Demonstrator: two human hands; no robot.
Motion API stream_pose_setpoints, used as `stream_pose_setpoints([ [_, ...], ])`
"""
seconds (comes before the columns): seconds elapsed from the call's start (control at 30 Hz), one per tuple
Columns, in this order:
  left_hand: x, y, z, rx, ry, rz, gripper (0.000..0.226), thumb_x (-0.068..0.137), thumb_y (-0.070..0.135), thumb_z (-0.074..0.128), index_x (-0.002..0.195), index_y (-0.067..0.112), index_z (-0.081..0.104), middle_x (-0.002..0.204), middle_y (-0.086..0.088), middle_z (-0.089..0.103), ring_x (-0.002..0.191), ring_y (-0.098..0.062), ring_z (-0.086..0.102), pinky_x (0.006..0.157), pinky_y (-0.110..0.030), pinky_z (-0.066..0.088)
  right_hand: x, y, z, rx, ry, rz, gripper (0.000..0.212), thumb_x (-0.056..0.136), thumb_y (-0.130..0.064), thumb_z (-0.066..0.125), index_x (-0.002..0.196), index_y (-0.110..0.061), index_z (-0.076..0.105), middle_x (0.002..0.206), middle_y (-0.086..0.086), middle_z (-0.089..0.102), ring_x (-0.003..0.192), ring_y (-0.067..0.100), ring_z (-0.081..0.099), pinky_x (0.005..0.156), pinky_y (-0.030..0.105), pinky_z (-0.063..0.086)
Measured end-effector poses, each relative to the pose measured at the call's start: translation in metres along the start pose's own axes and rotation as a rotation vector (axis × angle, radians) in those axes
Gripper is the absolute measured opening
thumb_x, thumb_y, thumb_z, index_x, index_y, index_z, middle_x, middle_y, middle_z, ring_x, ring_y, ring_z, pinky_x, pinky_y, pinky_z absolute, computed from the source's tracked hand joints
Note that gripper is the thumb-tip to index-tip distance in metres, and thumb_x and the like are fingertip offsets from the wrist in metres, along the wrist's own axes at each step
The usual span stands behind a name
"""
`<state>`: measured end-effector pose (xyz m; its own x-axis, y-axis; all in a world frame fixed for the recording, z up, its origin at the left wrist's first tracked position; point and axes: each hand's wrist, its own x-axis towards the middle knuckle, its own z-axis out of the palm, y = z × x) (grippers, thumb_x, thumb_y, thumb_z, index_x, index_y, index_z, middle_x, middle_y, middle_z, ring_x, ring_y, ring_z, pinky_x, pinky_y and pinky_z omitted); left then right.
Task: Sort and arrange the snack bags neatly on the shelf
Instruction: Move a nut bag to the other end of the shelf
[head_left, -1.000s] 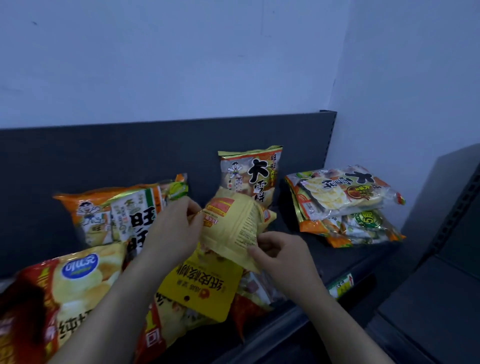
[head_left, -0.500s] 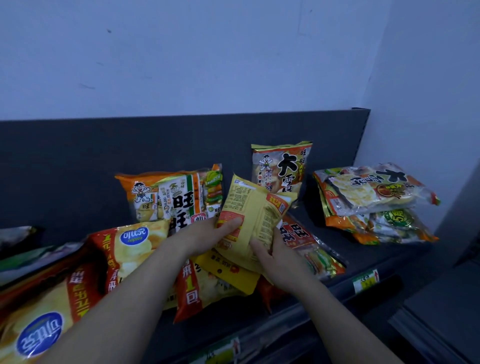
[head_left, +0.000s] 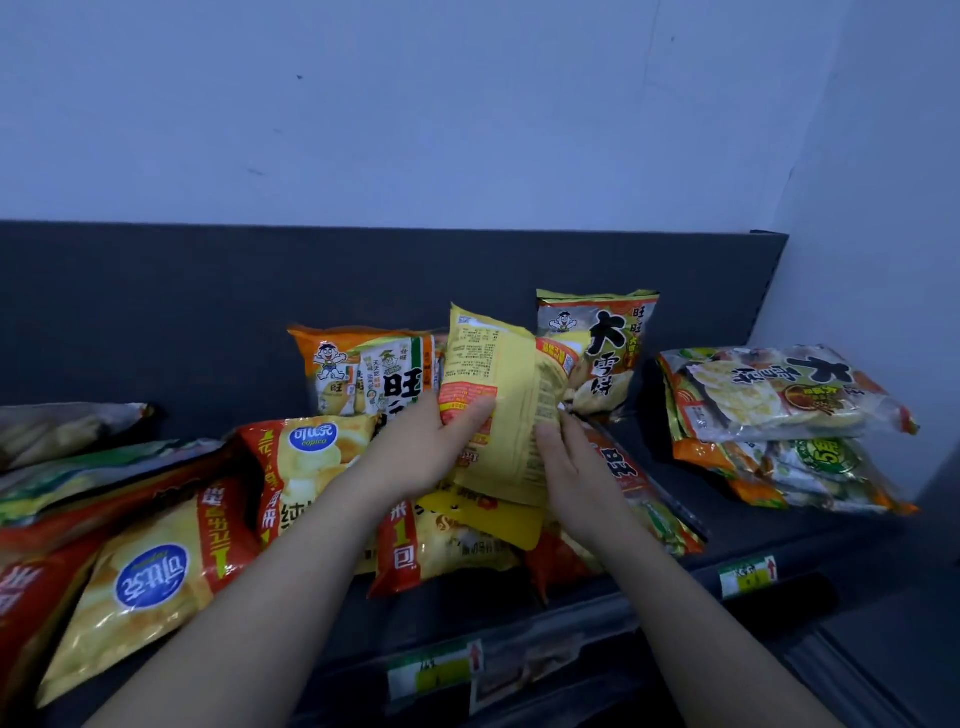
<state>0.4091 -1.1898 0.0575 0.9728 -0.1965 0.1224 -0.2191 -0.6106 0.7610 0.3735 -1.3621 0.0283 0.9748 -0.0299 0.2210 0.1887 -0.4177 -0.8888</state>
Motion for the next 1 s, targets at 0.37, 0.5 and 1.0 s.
stream_pose_setpoints([
  [0.37,-0.134,0.004,-0.04,0.099,0.435,-0.209,0.061,0.088,0.068,0.036,0.131,0.026,0.042,0.113,0.007,0.061,0.103,-0.019,0.059,0.085,-0.035,0.046,-0.041,-0.051,0.037,0.017,-0.325,-0.185,0.031,0.102,-0.045,0.033,0.125,-0.034,0.05,0.105,-0.012,0.066,0.095,0.011,0.064,0.088,0.042,0.052],
  [0.5,-0.204,-0.007,-0.061,0.08,0.575,-0.307,0.068,0.081,0.073,0.035,0.13,0.027,0.043,0.113,0.006,0.064,0.1,-0.017,0.061,0.085,-0.035,0.048,-0.07,-0.08,0.077,0.038,-0.487,-0.252,0.03,0.1,-0.05,0.031,0.125,-0.042,0.047,0.106,-0.019,0.063,0.098,0.007,0.062,0.089,0.036,0.05],
  [1.0,-0.424,-0.084,-0.191,0.173,0.925,-0.699,0.068,0.088,0.07,0.036,0.14,0.026,0.035,0.126,0.003,0.06,0.1,-0.015,0.057,0.084,-0.032,0.046,-0.201,-0.209,0.286,0.077,-0.895,-0.475,0.041,0.101,-0.05,0.03,0.13,-0.03,0.051,0.114,-0.015,0.06,0.105,0.009,0.057,0.097,0.037,0.046],
])
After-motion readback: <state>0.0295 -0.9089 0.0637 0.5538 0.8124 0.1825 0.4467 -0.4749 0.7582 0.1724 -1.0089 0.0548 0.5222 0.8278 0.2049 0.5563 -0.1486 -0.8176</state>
